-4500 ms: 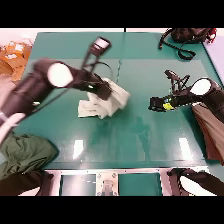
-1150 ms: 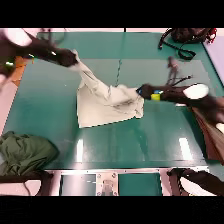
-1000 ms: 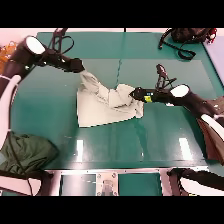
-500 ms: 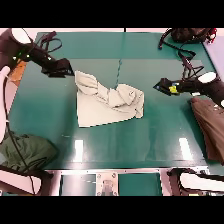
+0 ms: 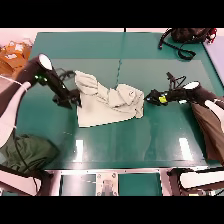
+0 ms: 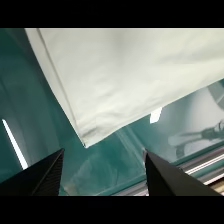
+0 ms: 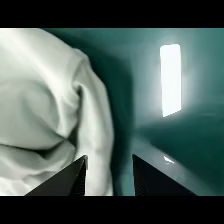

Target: Fold the shirts.

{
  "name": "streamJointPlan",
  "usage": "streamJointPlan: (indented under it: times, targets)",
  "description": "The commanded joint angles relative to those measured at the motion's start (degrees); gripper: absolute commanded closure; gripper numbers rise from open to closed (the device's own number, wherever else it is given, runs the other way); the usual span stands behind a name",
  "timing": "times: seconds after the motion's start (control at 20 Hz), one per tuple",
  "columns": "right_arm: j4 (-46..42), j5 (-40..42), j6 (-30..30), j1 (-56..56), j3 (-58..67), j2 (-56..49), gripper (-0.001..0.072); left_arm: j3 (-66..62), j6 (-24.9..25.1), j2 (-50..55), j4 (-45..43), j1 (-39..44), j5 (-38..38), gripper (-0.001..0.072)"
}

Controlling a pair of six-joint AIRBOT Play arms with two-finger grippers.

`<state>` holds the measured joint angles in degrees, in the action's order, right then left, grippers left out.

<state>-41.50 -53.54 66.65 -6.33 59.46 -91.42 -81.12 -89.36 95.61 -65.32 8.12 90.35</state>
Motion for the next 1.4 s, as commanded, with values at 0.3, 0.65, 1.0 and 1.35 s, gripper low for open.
streamJointPlan:
  times: [0.3,0.65,1.0,1.35]
  targets:
    - [3.4,0.5,-1.1,3.6,5.9,-6.6,0.0681,13.0,0.9,0.0,1.8,1.5,-4.9,0.0152]
    - [3.4,-0.6,-1.1,3.6,5.9,-6.6,0.0693,17.9,5.9,0.0,10.2,1.5,-12.6,0.0461]
    - [3.3,-4.7,-1.1,-0.6,5.9,-0.9,0.0695,17.4,8.1,-5.3,3.4,1.3,-13.9,0.0685]
    - [-1.3,-12.6,4.2,-14.4,10.3,16.6,0.0694,10.0,5.4,-22.5,-6.2,-10.6,-10.3,0.0685]
